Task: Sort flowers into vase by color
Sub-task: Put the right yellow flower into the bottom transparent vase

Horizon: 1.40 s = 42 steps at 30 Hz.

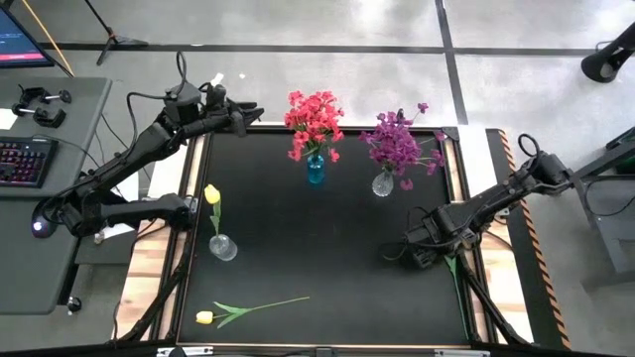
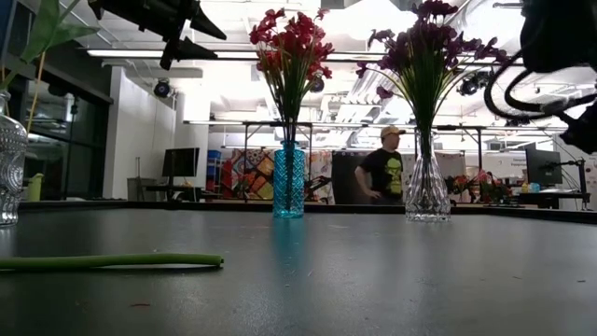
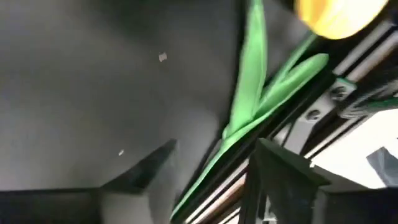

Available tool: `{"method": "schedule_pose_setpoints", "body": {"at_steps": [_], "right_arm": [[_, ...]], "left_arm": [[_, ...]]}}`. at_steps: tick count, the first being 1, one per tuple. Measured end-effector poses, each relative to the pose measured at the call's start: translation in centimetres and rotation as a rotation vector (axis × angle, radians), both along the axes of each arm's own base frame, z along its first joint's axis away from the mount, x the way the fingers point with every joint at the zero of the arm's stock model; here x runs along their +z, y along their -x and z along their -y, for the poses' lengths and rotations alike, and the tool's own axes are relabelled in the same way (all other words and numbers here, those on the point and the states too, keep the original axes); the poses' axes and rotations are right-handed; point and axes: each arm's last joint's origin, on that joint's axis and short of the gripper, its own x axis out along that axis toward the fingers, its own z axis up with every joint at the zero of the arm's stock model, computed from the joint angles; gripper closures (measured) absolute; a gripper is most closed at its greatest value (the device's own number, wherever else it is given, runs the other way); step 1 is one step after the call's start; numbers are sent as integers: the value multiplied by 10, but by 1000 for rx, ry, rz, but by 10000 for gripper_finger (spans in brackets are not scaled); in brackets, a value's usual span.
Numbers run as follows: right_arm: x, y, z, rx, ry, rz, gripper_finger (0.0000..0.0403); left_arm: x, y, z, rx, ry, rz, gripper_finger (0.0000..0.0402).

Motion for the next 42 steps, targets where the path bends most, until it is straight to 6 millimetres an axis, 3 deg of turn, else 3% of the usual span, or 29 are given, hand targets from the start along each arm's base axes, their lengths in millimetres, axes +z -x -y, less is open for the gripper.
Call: {"method": "schedule_pose_setpoints", "body": {"at_steps": [6, 16, 21, 25, 29, 35, 42], "right_arm": [[-14, 3, 1, -90, 34, -17, 154], [-29, -2, 1, -178, 193, -73, 151], [-34, -7, -1, -151, 162, -48, 151], [-35, -18, -7, -91, 69, 86, 152], [-30, -31, -12, -32, 31, 219, 151], [-5, -51, -20, 39, 1, 329, 151], [27, -42, -24, 44, 192, 181, 151]], "left_arm": [[0, 0, 0, 0, 0, 0, 187], [0, 0, 0, 0, 0, 0, 187], [0, 0, 0, 0, 3, -3, 187], [-1, 0, 0, 0, 5, -5, 187], [-1, 0, 0, 0, 5, -5, 187], [-1, 0, 0, 0, 7, -7, 187], [-1, 0, 0, 0, 7, -8, 187]]}}
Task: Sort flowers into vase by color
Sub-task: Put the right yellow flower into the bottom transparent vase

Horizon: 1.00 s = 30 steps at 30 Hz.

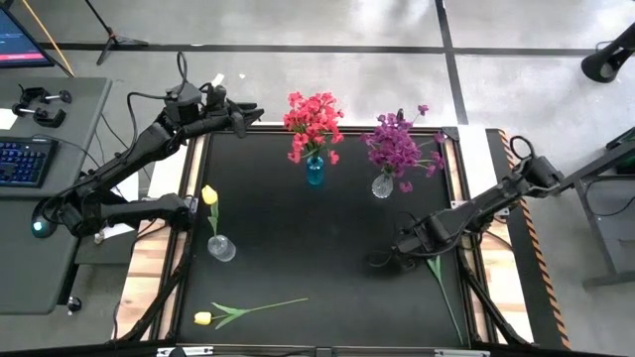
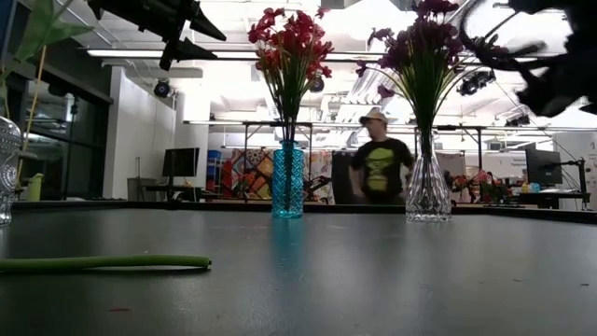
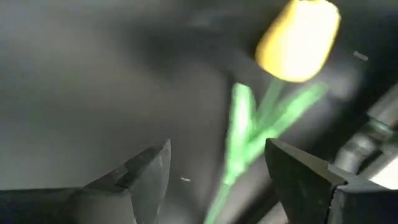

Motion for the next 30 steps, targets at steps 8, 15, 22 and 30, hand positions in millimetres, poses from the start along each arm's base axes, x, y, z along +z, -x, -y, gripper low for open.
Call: {"method": "schedule_pose_setpoints", "body": {"at_steps": [8, 15, 22, 30], "right_arm": [[-32, 25, -6, -81, -117, -167, 151], [-46, 29, -13, -90, -172, -137, 151], [-60, 35, -13, -98, -199, -112, 151], [-66, 36, -13, -70, -243, -83, 224]], "left_arm": [[0, 0, 0, 0, 0, 0, 187], [0, 0, 0, 0, 0, 0, 187], [0, 0, 0, 0, 0, 0, 187], [1, 0, 0, 0, -3, 6, 187]]}}
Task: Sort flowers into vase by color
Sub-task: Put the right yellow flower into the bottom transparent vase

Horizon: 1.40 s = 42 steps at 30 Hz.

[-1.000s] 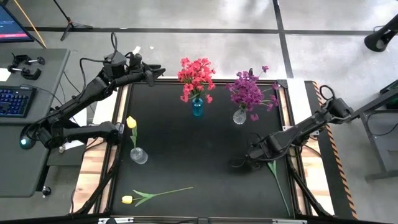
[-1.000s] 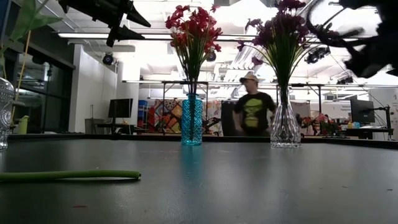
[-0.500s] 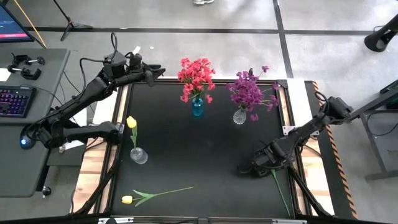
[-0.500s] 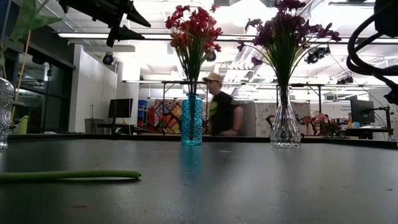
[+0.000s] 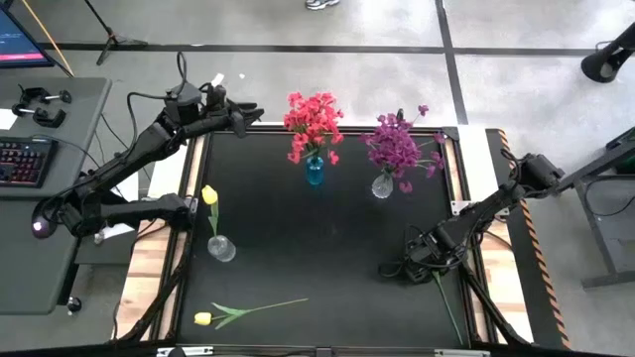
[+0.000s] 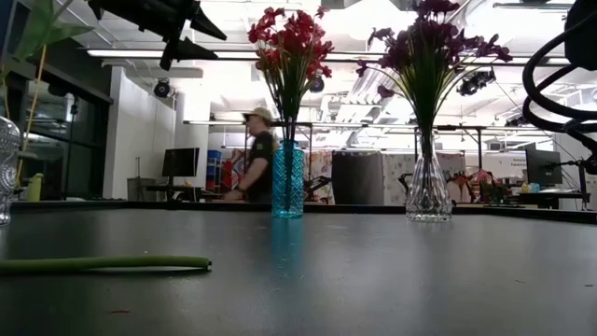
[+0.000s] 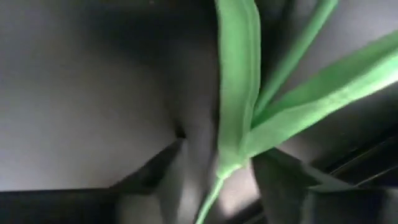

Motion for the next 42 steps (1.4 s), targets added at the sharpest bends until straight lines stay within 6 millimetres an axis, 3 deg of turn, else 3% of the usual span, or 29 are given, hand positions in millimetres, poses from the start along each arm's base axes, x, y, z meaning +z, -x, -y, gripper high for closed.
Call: {"method": "schedule_pose_setpoints", "body": {"at_steps": [6, 10, 13, 17, 20, 24, 28, 32, 37, 42], "right_arm": [[4, -1, -2, 57, -25, 0, 386], [25, -15, -11, 132, -67, 77, 387], [48, -32, -21, 244, -127, 227, 398], [88, -62, -38, 488, -172, 617, 399], [119, -84, -42, 711, -45, 969, 400], [149, -114, -23, 895, 316, 1233, 401], [164, -150, 11, 877, 551, 1364, 402], [180, -187, 38, 829, 764, 1628, 402], [178, -225, 62, 724, 916, 1912, 402], [181, -264, 63, 733, 947, 2051, 403]], "left_arm": [[13, 2, 3, -21, -61, 95, 187], [26, 10, 12, -68, -125, 166, 187], [36, 20, 23, -75, -173, 209, 187], [49, 34, 37, -77, -249, 276, 187], [59, 44, 48, -72, -307, 329, 187], [65, 52, 56, -67, -348, 366, 187], [66, 55, 59, -68, -324, 394, 187], [66, 55, 58, -69, -281, 416, 187], [68, 55, 58, -66, -209, 474, 187], [69, 55, 59, -70, -163, 511, 187]]}}
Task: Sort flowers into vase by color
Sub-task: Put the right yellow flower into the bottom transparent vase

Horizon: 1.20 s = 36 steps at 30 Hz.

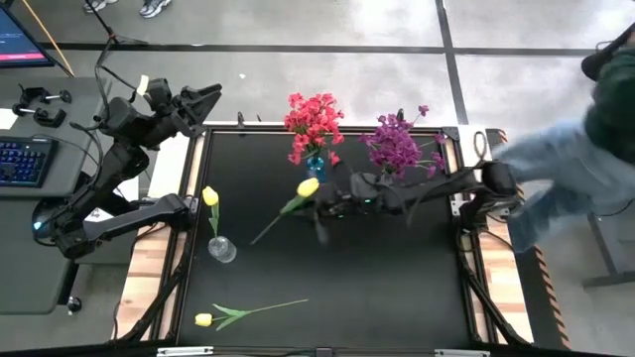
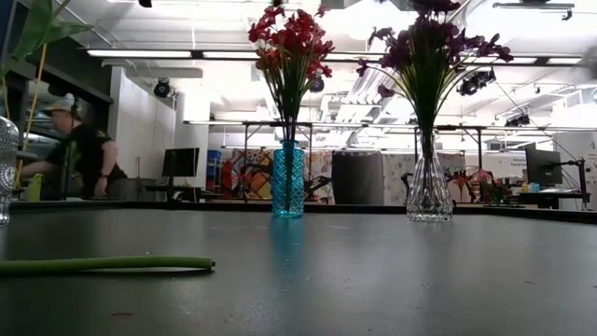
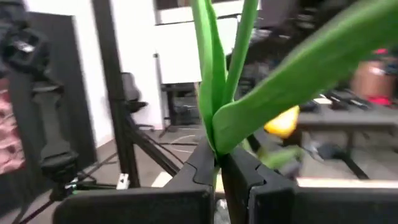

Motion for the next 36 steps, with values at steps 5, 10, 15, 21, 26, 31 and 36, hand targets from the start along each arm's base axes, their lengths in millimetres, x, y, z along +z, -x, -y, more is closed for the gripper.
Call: {"method": "schedule_pose_setpoints", "body": {"at_steps": [5, 10, 15, 21, 26, 31, 36], "right_arm": [[13, -43, -9, 122, 117, 68, 403], [20, -76, -8, 203, 208, 94, 403], [19, -101, -3, 201, 257, -25, 403], [12, -122, -9, 186, 307, -54, 403], [6, -133, -8, 104, 296, -59, 403], [-2, -138, -7, 52, 297, -92, 403], [-8, -138, -7, 34, 296, -164, 403]], "left_arm": [[0, -1, -2, 24, 26, 12, 187], [-1, -1, -2, -1, 111, 52, 187], [-1, -1, -1, -47, 115, 47, 187], [-1, -2, 3, -178, 135, 33, 187], [-2, -3, 5, -274, 161, 20, 187], [-2, -3, 6, -299, 167, 14, 187], [-2, -3, 6, -302, 174, 17, 187]]}}
